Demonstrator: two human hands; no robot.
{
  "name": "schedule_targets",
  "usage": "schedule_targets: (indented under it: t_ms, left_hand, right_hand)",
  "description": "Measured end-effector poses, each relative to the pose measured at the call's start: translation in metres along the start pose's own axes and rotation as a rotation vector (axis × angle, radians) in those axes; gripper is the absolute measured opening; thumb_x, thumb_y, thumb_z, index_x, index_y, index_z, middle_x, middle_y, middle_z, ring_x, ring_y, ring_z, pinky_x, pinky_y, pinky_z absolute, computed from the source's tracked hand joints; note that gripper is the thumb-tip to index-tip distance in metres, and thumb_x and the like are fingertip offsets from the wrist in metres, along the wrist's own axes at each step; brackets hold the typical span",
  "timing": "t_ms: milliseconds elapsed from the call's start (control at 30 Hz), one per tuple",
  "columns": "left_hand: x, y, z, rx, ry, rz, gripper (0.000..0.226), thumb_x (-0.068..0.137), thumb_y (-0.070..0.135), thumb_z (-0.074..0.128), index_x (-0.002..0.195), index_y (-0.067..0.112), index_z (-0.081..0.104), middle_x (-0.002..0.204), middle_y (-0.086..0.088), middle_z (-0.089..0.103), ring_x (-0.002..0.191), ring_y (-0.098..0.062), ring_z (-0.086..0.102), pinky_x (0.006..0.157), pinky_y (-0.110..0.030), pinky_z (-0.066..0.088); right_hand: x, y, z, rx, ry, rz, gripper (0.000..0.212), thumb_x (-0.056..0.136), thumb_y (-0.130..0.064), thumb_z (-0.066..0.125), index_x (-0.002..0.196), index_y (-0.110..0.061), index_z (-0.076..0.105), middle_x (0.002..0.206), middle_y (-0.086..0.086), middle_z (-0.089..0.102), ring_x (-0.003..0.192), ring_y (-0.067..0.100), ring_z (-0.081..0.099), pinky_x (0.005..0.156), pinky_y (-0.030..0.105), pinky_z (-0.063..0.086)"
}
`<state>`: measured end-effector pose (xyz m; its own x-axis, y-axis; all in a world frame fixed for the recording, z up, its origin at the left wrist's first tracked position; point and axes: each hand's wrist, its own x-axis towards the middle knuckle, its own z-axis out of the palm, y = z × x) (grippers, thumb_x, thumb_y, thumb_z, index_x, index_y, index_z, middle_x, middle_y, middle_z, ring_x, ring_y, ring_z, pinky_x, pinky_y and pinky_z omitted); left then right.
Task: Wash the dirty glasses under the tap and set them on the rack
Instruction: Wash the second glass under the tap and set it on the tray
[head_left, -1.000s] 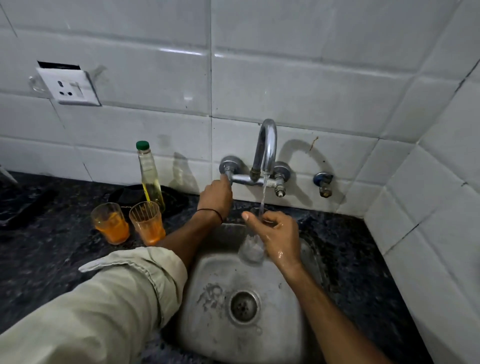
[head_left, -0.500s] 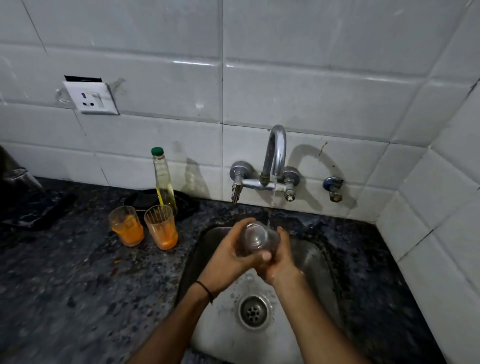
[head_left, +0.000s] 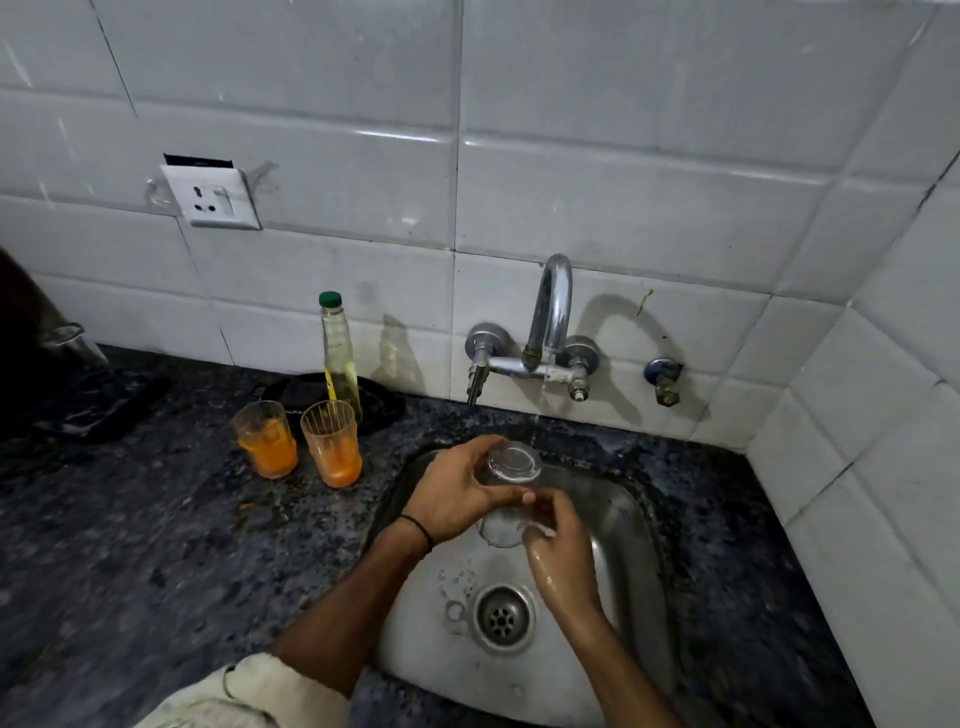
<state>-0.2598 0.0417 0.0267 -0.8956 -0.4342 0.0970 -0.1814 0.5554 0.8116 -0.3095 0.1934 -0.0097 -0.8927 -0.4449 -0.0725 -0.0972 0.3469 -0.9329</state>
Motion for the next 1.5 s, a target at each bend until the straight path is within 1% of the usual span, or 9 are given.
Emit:
schedule_targets:
  t_ms: [100, 233, 400, 633, 800, 933, 1100, 1367, 1500]
  left_hand:
    - [-0.001, 0.002, -0.001, 0.019, 0.012, 0.004, 0.091, 0.056, 0.071, 0.077, 0.132, 0.025, 0.057, 0.119, 0.009, 0.069, 0.106, -0.001, 0.064, 0.097, -0.029, 0.052]
    - [-0.007, 0.008, -0.002, 0.021, 0.027, 0.02, 0.085, 0.058, 0.065, 0.08, 0.13, 0.025, 0.058, 0.116, 0.007, 0.071, 0.104, -0.002, 0.065, 0.095, -0.032, 0.053]
    - [-0.016, 0.014, -0.003, -0.001, 0.04, 0.019, 0.077, 0.061, 0.052, 0.086, 0.128, 0.028, 0.058, 0.115, 0.008, 0.07, 0.104, -0.001, 0.065, 0.095, -0.026, 0.052]
    - [-0.032, -0.005, -0.026, -0.144, -0.052, -0.036, 0.063, 0.081, 0.041, 0.077, 0.138, 0.028, 0.053, 0.127, 0.01, 0.064, 0.111, 0.001, 0.061, 0.097, -0.02, 0.049]
    - [-0.052, -0.035, -0.058, -0.236, 0.162, -0.098, 0.017, 0.095, 0.016, 0.062, 0.109, 0.015, 0.07, 0.095, 0.008, 0.072, 0.08, 0.004, 0.066, 0.072, -0.009, 0.049]
    - [-0.062, -0.068, -0.09, -0.37, 0.382, -0.216, 0.017, 0.096, 0.005, 0.056, 0.096, 0.007, 0.073, 0.086, -0.004, 0.075, 0.073, -0.01, 0.068, 0.063, -0.013, 0.05]
    - [-0.078, -0.117, -0.152, -0.446, 0.586, -0.315, 0.016, 0.096, 0.005, 0.057, 0.093, 0.004, 0.073, 0.084, -0.006, 0.075, 0.07, -0.005, 0.069, 0.062, -0.016, 0.051]
    - [-0.124, -0.233, -0.293, -0.372, 0.817, -0.473, 0.019, 0.099, 0.011, 0.054, 0.098, 0.005, 0.072, 0.088, -0.005, 0.074, 0.07, -0.001, 0.067, 0.063, -0.011, 0.049]
    - [-0.142, -0.303, -0.357, -0.286, 0.838, -0.565, 0.018, 0.098, 0.013, 0.056, 0.09, 0.016, 0.071, 0.087, -0.001, 0.073, 0.084, -0.014, 0.068, 0.081, -0.032, 0.055]
  right_hand:
    - [-0.007, 0.001, -0.004, -0.049, -0.169, -0.048, 0.044, 0.087, -0.014, 0.067, 0.123, -0.034, 0.05, 0.118, -0.015, 0.06, 0.103, -0.002, 0.059, 0.075, 0.009, 0.046]
    - [-0.003, 0.0, 0.0, -0.059, -0.172, -0.061, 0.058, 0.065, -0.059, 0.078, 0.114, -0.05, 0.048, 0.116, -0.021, 0.064, 0.111, 0.0, 0.06, 0.095, 0.03, 0.051]
    - [-0.001, -0.013, 0.003, 0.032, -0.122, -0.158, 0.052, 0.073, -0.033, 0.087, 0.114, -0.049, 0.058, 0.105, -0.027, 0.069, 0.099, -0.012, 0.063, 0.08, 0.009, 0.051]
    - [-0.005, 0.008, 0.022, 0.128, -0.097, -0.048, 0.054, 0.069, -0.037, 0.089, 0.117, -0.033, 0.064, 0.107, -0.013, 0.071, 0.101, 0.001, 0.065, 0.082, 0.02, 0.053]
    - [-0.004, -0.002, 0.04, 0.369, -0.231, 0.214, 0.04, 0.077, -0.04, 0.079, 0.108, -0.016, 0.072, 0.102, 0.004, 0.077, 0.099, 0.024, 0.07, 0.086, 0.037, 0.052]
    - [0.006, -0.044, 0.07, 0.583, -0.382, 0.389, 0.048, 0.079, -0.049, 0.068, 0.113, -0.016, 0.071, 0.109, 0.009, 0.075, 0.091, 0.019, 0.066, 0.079, 0.032, 0.047]
    - [0.022, -0.1, 0.146, 0.765, -0.523, 0.466, 0.048, 0.089, -0.051, 0.059, 0.114, -0.011, 0.07, 0.123, 0.015, 0.07, 0.082, 0.016, 0.062, 0.067, 0.028, 0.04]
    - [0.035, -0.186, 0.343, 0.833, -0.71, 0.539, 0.073, 0.074, -0.044, 0.073, 0.133, -0.003, 0.058, 0.127, 0.021, 0.066, 0.094, 0.021, 0.069, 0.063, 0.024, 0.054]
    - [0.043, -0.22, 0.447, 0.761, -0.752, 0.541, 0.035, 0.087, -0.035, 0.071, 0.1, -0.003, 0.065, 0.097, 0.013, 0.069, 0.089, 0.022, 0.066, 0.081, 0.032, 0.06]
